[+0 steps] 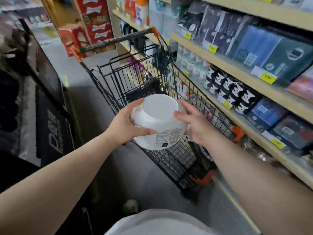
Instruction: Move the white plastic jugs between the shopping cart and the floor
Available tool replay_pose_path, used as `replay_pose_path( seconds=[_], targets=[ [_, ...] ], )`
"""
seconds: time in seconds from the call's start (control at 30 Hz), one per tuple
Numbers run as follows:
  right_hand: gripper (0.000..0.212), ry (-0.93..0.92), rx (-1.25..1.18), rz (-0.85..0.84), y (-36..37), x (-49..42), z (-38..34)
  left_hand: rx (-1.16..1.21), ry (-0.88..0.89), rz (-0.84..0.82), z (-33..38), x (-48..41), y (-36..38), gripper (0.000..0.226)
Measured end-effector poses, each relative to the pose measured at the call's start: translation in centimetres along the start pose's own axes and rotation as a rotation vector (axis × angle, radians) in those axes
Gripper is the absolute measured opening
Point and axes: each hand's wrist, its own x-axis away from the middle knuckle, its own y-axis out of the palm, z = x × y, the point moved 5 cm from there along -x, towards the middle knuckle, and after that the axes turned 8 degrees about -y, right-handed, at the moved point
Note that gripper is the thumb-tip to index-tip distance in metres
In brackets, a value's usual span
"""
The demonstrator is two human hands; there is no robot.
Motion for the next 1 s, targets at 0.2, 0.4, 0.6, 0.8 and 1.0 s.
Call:
replay_pose_path(
  seconds=[0.2, 0.4, 0.6, 0.8, 1.0],
  targets=[
    [0.043, 0.032, -0.069, 0.279, 0.4, -3.9, 0.5, -0.16, 0.046, -0.281, 0.7, -9.9, -1.0, 0.09],
    [0.061, 0.102, -0.092, 0.555, -3.6, -4.6, 3.4, -0.157, 0.021, -0.558, 1.4, -15.8, 4.9, 0.082],
    [0.081, 0.153, -0.159, 0.672, -8.3, -6.9, 6.5, -0.305, -0.077, -0.728, 0.5, -21.6, 11.4, 0.103],
    [0.087, 0.219, -0.211, 0.762, -10.1, -9.2, 9.1, -0.439, -0.066, -0.855, -1.4, -26.1, 15.4, 0.097],
    [0.101, 0.362, -0.212, 0.888, -10.6, -10.8, 14.4, -0.536, 0.044, -1.015, -6.1, -29.2, 19.4, 0.105]
  ],
)
